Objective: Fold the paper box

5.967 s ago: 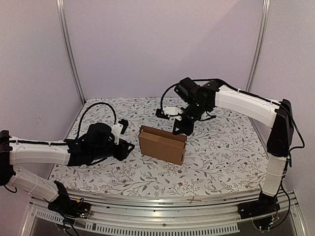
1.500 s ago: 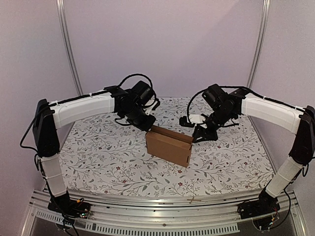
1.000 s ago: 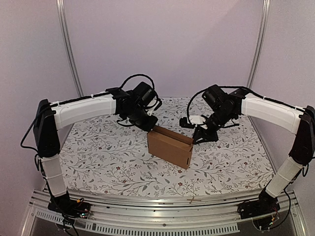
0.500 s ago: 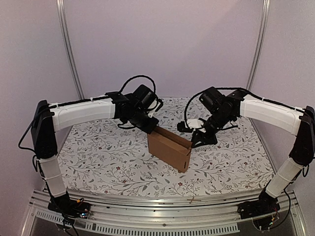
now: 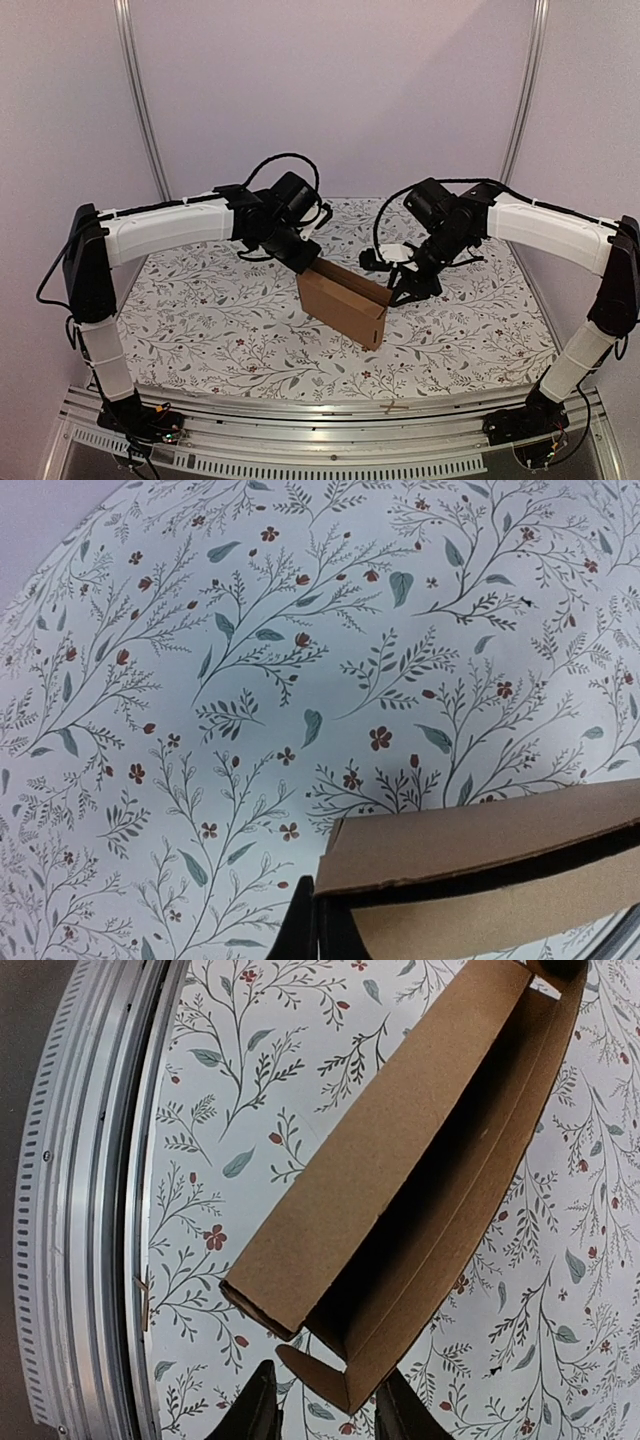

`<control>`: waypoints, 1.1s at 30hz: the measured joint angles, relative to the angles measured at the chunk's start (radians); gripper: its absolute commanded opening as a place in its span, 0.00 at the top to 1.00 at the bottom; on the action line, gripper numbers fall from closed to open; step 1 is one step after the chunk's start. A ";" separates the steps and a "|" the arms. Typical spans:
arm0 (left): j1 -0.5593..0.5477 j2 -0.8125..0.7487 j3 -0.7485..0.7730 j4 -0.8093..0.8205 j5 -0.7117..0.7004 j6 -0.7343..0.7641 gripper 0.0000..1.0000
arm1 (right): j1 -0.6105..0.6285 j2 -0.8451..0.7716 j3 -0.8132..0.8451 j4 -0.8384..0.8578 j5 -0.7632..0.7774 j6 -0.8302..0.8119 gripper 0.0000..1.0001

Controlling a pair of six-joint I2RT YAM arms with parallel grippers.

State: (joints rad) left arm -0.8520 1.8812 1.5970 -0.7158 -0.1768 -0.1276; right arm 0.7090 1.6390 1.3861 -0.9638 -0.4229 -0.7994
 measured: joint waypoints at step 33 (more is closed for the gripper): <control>0.005 0.002 0.010 -0.031 -0.016 -0.029 1.00 | -0.063 -0.078 -0.367 0.480 -0.077 0.355 0.15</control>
State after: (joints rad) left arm -0.8467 1.8828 1.6066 -0.7471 -0.1925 -0.1562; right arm 0.6464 1.5608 1.0195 -0.4843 -0.5003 -0.4446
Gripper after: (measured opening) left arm 0.016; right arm 0.860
